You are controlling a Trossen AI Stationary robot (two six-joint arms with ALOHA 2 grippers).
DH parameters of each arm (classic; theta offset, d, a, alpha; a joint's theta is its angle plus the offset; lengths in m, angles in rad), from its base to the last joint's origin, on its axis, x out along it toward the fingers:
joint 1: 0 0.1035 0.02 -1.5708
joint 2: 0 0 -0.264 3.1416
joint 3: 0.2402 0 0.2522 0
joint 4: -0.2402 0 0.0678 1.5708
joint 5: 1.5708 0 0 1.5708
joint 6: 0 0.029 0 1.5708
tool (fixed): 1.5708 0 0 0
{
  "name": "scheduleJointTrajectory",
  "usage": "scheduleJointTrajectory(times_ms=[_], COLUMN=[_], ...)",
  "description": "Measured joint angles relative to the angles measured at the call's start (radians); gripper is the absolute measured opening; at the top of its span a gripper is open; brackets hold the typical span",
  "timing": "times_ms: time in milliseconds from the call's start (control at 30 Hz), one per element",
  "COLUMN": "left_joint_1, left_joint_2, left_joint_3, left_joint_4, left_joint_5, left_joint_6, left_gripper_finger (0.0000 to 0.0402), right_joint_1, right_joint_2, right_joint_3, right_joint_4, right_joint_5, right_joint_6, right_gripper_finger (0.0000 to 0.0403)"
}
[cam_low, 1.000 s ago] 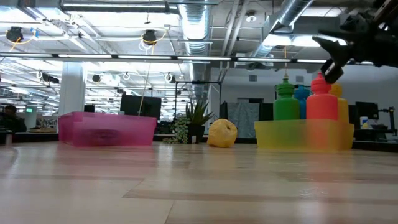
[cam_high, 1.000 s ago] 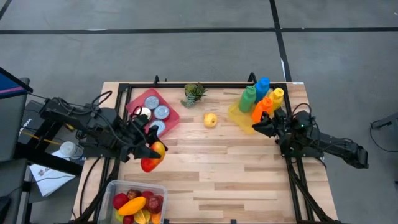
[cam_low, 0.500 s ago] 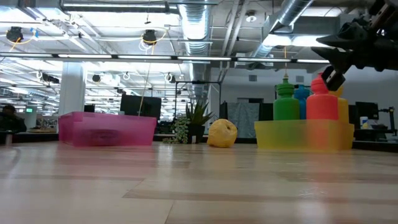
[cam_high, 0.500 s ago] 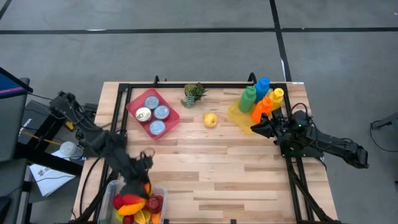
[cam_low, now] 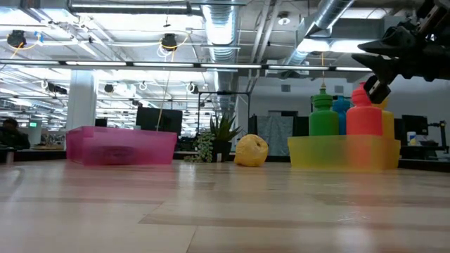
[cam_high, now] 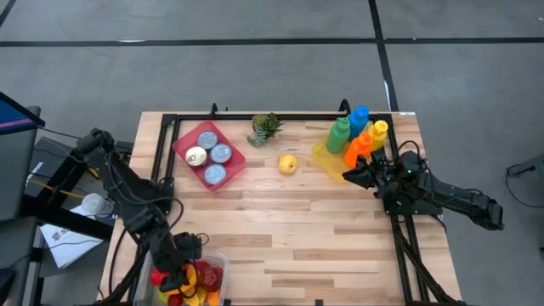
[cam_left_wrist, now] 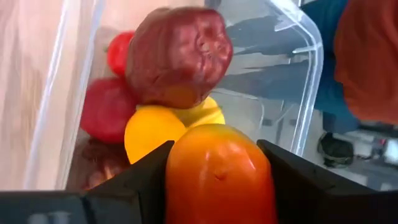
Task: Pick & Place Food Item
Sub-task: Put the red mango into the transparent bin, then put the yellow pear into the transparent bin
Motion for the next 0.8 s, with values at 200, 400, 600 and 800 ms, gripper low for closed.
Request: scheduleJointTrajectory(times_ms=[200,400,600,800], left_joint_1=[0.014,0.027,0.136,0.358], left_joint_2=[-0.003,-0.003,-0.011,-0.060], left_joint_3=[0.000,0.000,0.000,0.000], left_joint_4=[0.002,-0.007,0.076,0.194], left_joint_5=[-0.034,-0.042,-0.025,-0.037], left_joint_6=[0.119,0.179,0.271,0.528], left_gripper_finger=[0.0243,0.0307,0.0355,0.0360], right_joint_1=[0.000,0.000,0.000,0.000], right_joint_2=[0.000,0.000,0.000,0.000], right_joint_3=[0.000,0.000,-0.001,-0.001], right_joint_4=[0.000,0.000,0.000,0.000], right_joint_5=[0.000,0.000,0.000,0.000], right_joint_6=[0.000,0.000,0.000,0.000], right_gripper_finger=[0.0066,0.0066,0.0066,0.0066])
